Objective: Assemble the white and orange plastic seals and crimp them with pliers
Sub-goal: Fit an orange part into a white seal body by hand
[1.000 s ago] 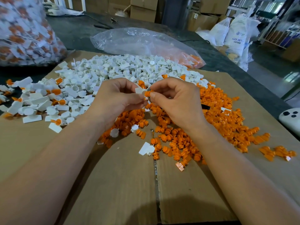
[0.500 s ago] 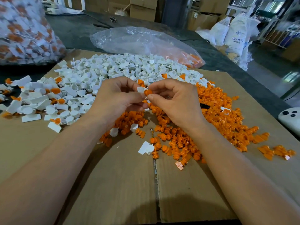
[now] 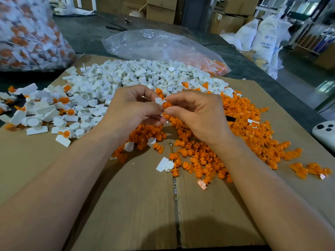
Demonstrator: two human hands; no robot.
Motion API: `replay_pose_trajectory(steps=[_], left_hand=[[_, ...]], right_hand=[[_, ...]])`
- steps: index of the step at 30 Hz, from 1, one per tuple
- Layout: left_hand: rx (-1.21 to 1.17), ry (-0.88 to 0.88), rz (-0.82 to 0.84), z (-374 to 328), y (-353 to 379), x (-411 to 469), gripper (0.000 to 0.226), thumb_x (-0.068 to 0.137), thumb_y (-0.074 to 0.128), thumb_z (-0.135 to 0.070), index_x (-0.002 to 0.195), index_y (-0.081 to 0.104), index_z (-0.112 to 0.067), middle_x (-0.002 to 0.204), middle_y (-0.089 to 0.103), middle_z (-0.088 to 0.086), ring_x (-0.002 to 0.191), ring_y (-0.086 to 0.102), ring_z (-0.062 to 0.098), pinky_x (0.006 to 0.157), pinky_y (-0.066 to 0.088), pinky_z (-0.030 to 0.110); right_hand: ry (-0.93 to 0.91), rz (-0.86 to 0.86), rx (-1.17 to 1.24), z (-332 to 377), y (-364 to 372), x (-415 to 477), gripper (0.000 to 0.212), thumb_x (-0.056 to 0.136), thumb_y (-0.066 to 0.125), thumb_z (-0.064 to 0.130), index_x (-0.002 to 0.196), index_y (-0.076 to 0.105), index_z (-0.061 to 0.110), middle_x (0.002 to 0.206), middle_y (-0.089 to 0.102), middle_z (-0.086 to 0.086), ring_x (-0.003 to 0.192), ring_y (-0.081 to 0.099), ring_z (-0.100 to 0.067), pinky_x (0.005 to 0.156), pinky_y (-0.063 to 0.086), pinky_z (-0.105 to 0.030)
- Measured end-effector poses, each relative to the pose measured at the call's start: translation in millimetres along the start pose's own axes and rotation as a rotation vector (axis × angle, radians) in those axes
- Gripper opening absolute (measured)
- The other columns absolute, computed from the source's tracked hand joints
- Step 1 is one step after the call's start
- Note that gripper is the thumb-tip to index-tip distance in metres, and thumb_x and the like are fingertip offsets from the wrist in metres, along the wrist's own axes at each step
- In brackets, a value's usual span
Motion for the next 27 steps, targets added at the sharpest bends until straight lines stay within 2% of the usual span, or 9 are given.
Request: replay_pose_trajectory(steps=[3,9,15,20,24,27], left_hand=[[-0.016,0.003,0.003,0.2,-0.3,-0.9,0.013,0.077,0.064,0.006,0.075,0.059,-0.006,0.054,0.065,0.004,0.051,0.066,0.015,0.049,0.053,0.019],[-0.047,0.001,0.031,-0.4,-0.8,-2.6,0.014,0.063,0.067,-0.01,0.076,0.061,-0.006,0.058,0.067,0.004,0.055,0.067,0.015,0.05,0.053,0.018],[-0.021,-0.002,-0.001,0.8,-0.4,-1.9,0.007,0.074,0.066,0.002,0.076,0.062,-0.003,0.058,0.067,0.007,0.053,0.066,0.016,0.048,0.052,0.018],[-0.031,-0.003,-0.001,-1.0,0.0,-1.3,0.011,0.077,0.064,0.006,0.073,0.061,-0.004,0.057,0.067,0.005,0.051,0.066,0.016,0.047,0.052,0.018],[-0.089,-0.016,0.009,-2.2,0.1,-2.4,0.008,0.075,0.064,0.005,0.074,0.06,-0.002,0.055,0.066,0.005,0.051,0.067,0.016,0.046,0.05,0.017],[-0.129,-0.035,0.011,-2.0,-0.1,-2.6,0.008,0.077,0.062,0.005,0.074,0.061,-0.002,0.056,0.066,0.007,0.053,0.067,0.017,0.047,0.051,0.017]], right_hand=[[-0.018,-0.01,0.006,0.0,-0.8,0.1,0.031,0.071,0.074,0.009,0.098,0.063,0.019,0.082,0.066,0.005,0.078,0.067,-0.006,0.074,0.055,-0.022],[-0.109,-0.026,-0.091,0.6,-2.5,-0.3,0.026,0.071,0.073,0.014,0.096,0.07,0.006,0.082,0.07,-0.007,0.073,0.068,-0.017,0.069,0.056,-0.033],[-0.145,0.022,-0.144,-0.3,-2.4,0.8,0.03,0.071,0.074,0.011,0.099,0.069,0.001,0.083,0.069,-0.01,0.074,0.066,-0.019,0.068,0.056,-0.036],[-0.108,0.034,-0.117,-0.8,-3.1,0.9,0.031,0.073,0.072,0.008,0.103,0.068,0.005,0.085,0.064,0.0,0.079,0.064,-0.012,0.075,0.054,-0.029],[-0.066,0.021,-0.043,-0.6,-4.2,0.7,0.031,0.074,0.072,0.005,0.104,0.066,0.009,0.088,0.065,-0.004,0.081,0.066,-0.015,0.078,0.055,-0.028],[-0.04,0.017,-0.022,-1.3,-4.7,0.9,0.032,0.074,0.071,0.003,0.105,0.066,0.005,0.091,0.067,-0.005,0.084,0.066,-0.014,0.079,0.054,-0.025]])
Point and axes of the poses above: each hand's wrist, its own x-axis towards the middle knuckle, its own y-axis out of the palm, z = x × y, the point moved 1 cm from there along x, towards the middle knuckle
